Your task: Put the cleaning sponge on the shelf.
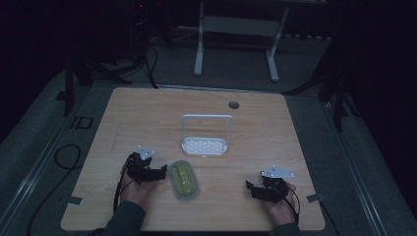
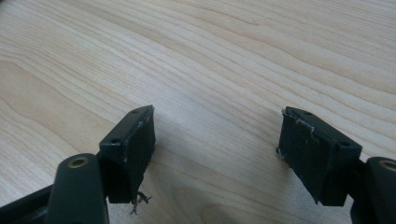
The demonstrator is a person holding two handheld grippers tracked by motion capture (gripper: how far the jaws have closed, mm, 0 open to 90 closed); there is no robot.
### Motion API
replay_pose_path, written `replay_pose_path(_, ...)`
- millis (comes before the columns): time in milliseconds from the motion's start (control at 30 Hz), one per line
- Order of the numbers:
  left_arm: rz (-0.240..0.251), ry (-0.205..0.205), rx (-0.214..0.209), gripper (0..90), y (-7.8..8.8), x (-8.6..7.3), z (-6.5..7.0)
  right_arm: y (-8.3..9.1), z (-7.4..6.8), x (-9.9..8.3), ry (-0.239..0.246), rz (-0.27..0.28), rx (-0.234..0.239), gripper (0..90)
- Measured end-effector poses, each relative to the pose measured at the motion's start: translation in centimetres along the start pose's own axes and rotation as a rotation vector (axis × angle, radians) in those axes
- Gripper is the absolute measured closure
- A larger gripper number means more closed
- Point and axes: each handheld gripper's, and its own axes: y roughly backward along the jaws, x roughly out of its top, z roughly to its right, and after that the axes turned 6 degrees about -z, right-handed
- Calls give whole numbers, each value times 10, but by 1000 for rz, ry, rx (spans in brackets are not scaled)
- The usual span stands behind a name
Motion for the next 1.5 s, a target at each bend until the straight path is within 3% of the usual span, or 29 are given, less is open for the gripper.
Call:
replay_pose_path(167,7,2,1,153,4,-1,-3,0,0,0,0,0,0,266)
replay_pose_path(267,-8,3,-1,353,10,-1,-2,0,0,0,0,0,0,266)
replay_pose_path(433,-9,-50,-27,490,21,-3,4,0,0,0,0,0,0,266)
replay_pose_path(633,19,-110,-76,732,31,-6,11,0,0,0,1,0,0,266)
replay_pose_path(767,4,-146,-105,891,35,-9,16,0,0,0,0,0,0,266)
replay_pose_path(1100,-43,-236,-137,900,38,-15,33,0,0,0,0,0,0,266)
replay_pose_path(1333,-71,-301,-199,900,36,-19,46,0,0,0,1,0,0,266)
replay_pose_path(1500,-56,-345,-232,900,34,-17,56,0,0,0,0,0,0,266)
